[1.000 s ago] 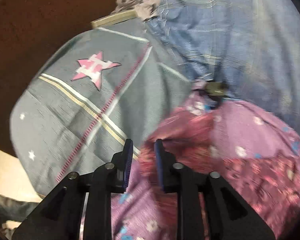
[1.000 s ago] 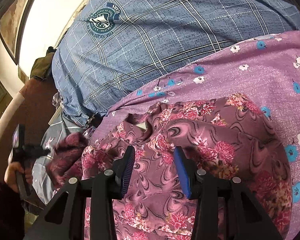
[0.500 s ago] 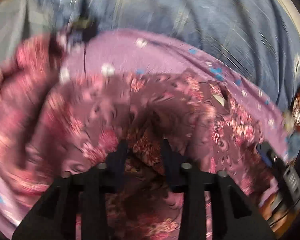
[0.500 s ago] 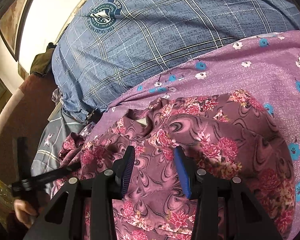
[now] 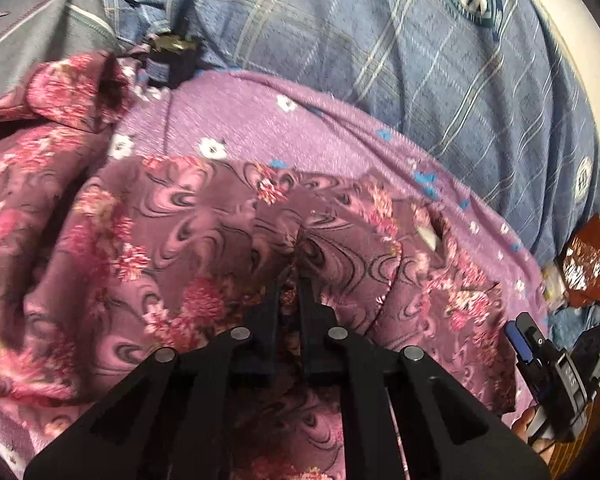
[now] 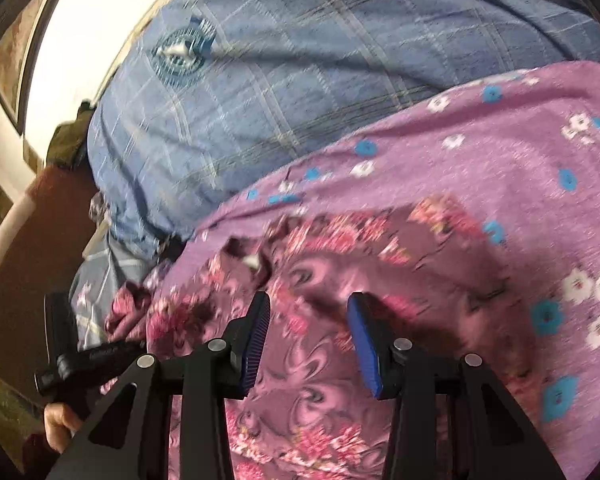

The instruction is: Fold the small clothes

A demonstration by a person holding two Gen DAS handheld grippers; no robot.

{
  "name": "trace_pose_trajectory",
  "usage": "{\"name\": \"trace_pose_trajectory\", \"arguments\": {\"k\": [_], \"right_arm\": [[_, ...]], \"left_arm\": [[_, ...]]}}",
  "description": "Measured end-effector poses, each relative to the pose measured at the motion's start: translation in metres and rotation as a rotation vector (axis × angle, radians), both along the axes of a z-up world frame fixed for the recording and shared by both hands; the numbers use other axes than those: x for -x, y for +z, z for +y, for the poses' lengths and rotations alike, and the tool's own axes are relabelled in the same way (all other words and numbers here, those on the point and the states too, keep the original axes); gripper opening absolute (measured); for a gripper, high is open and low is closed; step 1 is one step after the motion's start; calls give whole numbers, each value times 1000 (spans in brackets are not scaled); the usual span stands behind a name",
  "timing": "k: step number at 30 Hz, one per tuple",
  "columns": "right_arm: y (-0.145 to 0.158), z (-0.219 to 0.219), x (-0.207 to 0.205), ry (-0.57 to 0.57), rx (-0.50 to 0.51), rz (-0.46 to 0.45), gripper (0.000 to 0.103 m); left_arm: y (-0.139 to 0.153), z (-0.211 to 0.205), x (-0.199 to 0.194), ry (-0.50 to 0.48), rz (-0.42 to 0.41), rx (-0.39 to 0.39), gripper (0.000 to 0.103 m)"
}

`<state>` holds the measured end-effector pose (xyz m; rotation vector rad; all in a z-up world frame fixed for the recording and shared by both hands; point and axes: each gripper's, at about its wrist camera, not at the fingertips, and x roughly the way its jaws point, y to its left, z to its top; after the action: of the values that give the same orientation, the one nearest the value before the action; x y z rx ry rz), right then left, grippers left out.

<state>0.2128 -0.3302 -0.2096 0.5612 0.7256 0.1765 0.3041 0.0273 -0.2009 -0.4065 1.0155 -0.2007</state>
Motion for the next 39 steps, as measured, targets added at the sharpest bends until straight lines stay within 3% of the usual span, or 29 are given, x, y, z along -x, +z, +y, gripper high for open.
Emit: {"name": "trace_pose_trajectory", "arguments": {"k": [4, 5, 7, 9, 13, 16, 17, 18, 19, 20, 24, 29, 32, 35, 37, 39], "right_arm": [[6, -45, 6, -106, -67, -15, 46], [7, -55, 8, -132, -62, -22, 50], [11, -81, 17, -193, -69, -38, 69], [9, -97, 21, -216, -82, -26, 73], [-5, -102, 14, -174, -142, 50, 76], [-19, -81, -3, -89, -82, 168, 76], [-26, -70, -9, -68, -17, 219, 74], [-28, -62, -11, -58, 42, 233, 60], [-24, -52, -11, -56, 150, 213, 15], [-22, -45, -12, -26, 219, 209, 8], [-19, -63, -3, -83, 174, 193, 6], [-23, -75, 4, -130, 213, 207, 6], [-22, -71, -1, -124, 239, 210, 10], [-12, -84, 5, -190, 194, 195, 25], [0, -102, 17, -282, 125, 131, 43], [18, -113, 36, -373, 85, 9, 51]], "left_arm": [[12, 8, 10, 20, -55, 6, 6], [16, 10, 13, 21, -63, 11, 6], [21, 13, 20, 22, -78, 22, 6], [24, 16, 25, 26, -87, 19, 6], [25, 22, 35, 61, -91, 21, 6], [25, 24, 44, 69, -93, 6, 6], [24, 24, 47, 70, -93, 1, 6], [23, 25, 49, 72, -92, -3, 6], [22, 26, 51, 76, -90, -8, 6], [21, 26, 52, 79, -87, -12, 6], [18, 25, 60, 66, -90, 0, 6], [-3, 4, 61, 23, -58, -128, 6], [-6, 17, 62, 20, -41, -93, 8], [15, 48, 69, 68, -76, -99, 9], [34, 80, 76, 133, -140, -126, 11], [47, 112, 78, 222, -174, -155, 20]]}}
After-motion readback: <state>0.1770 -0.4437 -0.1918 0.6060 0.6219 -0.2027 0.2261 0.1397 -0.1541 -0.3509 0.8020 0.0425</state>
